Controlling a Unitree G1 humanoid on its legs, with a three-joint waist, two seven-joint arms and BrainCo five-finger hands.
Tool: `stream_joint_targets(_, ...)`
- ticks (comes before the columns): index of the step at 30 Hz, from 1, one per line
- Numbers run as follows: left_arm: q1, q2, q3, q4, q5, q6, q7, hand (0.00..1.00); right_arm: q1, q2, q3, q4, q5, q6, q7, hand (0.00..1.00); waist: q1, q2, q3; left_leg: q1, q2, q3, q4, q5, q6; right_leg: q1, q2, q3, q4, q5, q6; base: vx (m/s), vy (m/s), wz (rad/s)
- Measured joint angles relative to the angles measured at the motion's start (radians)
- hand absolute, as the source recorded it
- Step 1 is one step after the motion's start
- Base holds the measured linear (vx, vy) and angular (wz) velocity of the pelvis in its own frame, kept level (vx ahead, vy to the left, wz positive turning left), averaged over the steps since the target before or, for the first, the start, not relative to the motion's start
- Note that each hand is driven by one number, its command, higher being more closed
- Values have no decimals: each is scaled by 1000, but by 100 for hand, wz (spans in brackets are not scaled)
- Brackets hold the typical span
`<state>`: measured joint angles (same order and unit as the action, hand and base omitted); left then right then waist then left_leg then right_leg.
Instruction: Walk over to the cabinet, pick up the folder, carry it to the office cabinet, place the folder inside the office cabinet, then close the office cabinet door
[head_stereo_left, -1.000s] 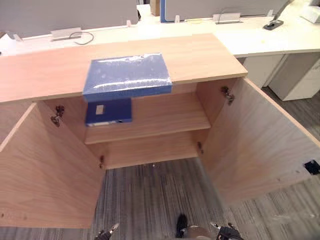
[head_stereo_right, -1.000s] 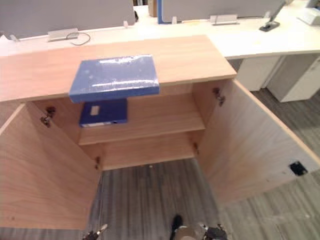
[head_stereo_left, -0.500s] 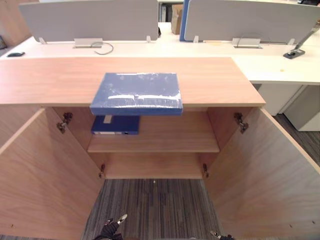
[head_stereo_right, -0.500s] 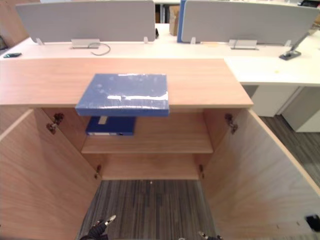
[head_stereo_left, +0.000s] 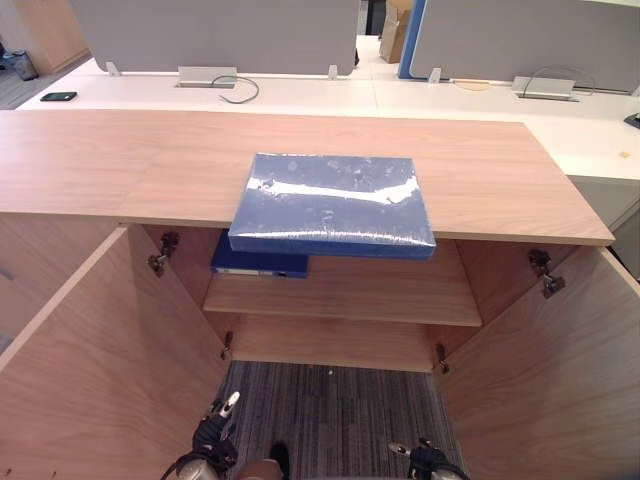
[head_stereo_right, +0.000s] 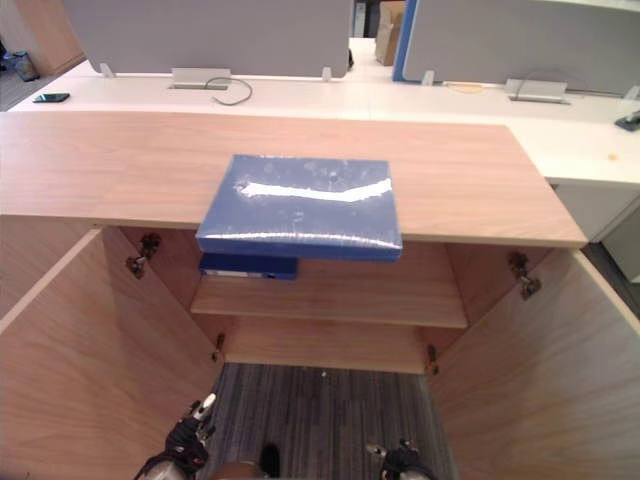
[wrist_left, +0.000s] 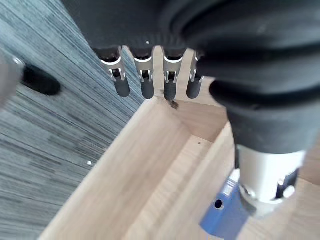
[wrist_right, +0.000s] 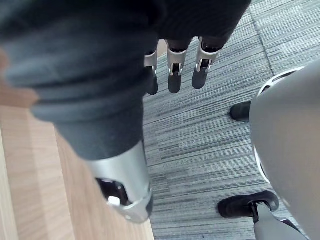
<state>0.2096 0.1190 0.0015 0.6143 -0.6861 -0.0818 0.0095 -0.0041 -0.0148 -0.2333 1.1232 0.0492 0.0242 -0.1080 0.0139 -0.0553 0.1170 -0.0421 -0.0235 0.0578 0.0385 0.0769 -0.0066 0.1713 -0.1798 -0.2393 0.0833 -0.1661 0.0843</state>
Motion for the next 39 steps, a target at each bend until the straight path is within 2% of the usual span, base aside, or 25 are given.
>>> stream_joint_targets(1,10,-5,-18,-49,-33,0,0,0,4,-3,1,-9,-13,2,0,0,-1,7,-3,13,1,-4,-68,40,-2,-16,5,1,-9,5,9,-4,-64,2)
stream_joint_targets(3,30,-20,-45,-136,-74,-1,1,0,23,-9,24,-29,-30,7,-3,0,-5,13,-2,28,8,-19,-126,74,-4,-23,15,-3,-10,5,9,-4,-47,5)
stream_joint_targets(8,68,-38,-95,-378,-108,-12,17,0,50,-13,72,-64,-33,15,-7,0,-6,15,-5,31,10,-17,-131,74,-4,-22,22,1,-9,6,9,0,-12,-1)
stream_joint_targets(11,89,-40,-89,-518,-61,-32,50,0,56,-9,107,-74,-33,15,-13,0,2,15,-7,46,10,-16,-132,74,-4,-7,20,1,-11,6,9,0,0,0)
stream_joint_targets(12,108,-58,-70,-610,18,-44,85,0,69,-1,110,-93,-33,15,-16,0,7,15,-8,46,12,-16,-132,74,-4,-7,21,0,-12,6,9,0,0,0)
stream_joint_targets(13,113,-71,-56,-642,58,-52,102,0,77,0,112,-106,-33,14,-19,0,9,15,-8,47,12,-16,-132,74,-4,-5,22,0,-12,6,8,0,0,0)
stream_joint_targets(14,116,-95,-31,-690,157,-72,158,0,88,2,121,-120,-32,12,-33,0,15,15,-8,53,12,-17,-132,74,-4,3,22,-2,-14,7,8,0,0,0)
stream_joint_targets(15,115,-104,-17,-706,202,-79,191,0,93,5,127,-130,-31,13,-40,0,17,15,-8,59,13,-17,-132,74,-4,11,22,-2,-16,7,8,0,0,0)
stream_joint_targets(17,113,-149,23,-779,425,-84,370,0,123,6,157,-150,-31,4,-70,0,17,13,-36,63,16,-18,-132,74,-5,20,24,-4,-22,10,7,0,0,0)
stream_joint_targets(18,112,-163,30,-803,478,-84,413,0,126,8,157,-150,-31,1,-79,0,20,14,-40,63,18,-18,-132,74,-5,20,24,-4,-23,11,6,0,0,0)
stream_joint_targets(19,111,-168,34,-854,596,-82,499,0,130,8,158,-151,-31,-4,-95,0,25,13,-47,63,23,-17,-132,75,-7,20,26,-3,-24,16,2,0,0,0)
stream_joint_targets(23,101,-171,38,-968,801,-55,651,0,140,11,166,-151,-30,-11,-121,0,26,13,-62,61,43,-14,-132,73,-18,19,45,5,-34,30,-8,-55,-8,-6)
stream_joint_targets(24,96,-171,38,-981,826,-49,667,0,141,9,174,-151,-30,-12,-123,0,26,14,-64,61,45,-14,-132,73,-18,19,47,6,-35,31,-10,-57,-16,-2)
stream_joint_targets(26,65,-169,30,-1027,952,-24,715,0,144,8,182,-149,-31,-18,-130,0,26,16,-69,60,55,-14,-133,74,-20,16,58,10,-41,32,-13,-70,-21,-2)
stream_joint_targets(30,-3,-134,-25,-1056,1105,3,737,0,146,8,181,-134,-32,-20,-134,0,24,13,-95,40,64,-10,-133,87,-37,-11,71,24,-42,33,-14,-55,-20,-9)
stream_joint_targets(32,-54,-76,-68,-1054,1195,17,727,0,142,8,174,-126,-31,-25,-134,0,18,10,-99,34,68,-6,-133,89,-38,-17,76,30,-45,38,-19,10,-8,-7)
stream_joint_targets(36,-154,37,-94,-904,1321,27,661,0,109,9,131,-75,-32,-23,-129,0,2,10,-105,36,65,-4,-132,90,-34,-16,77,33,-50,38,-19,14,-6,-2)
stream_joint_targets(39,-175,76,-103,-818,1365,35,602,0,96,10,95,-58,-36,-18,-117,0,-6,9,-105,34,62,4,-132,84,-33,-18,76,41,-59,38,-19,47,-7,-8)
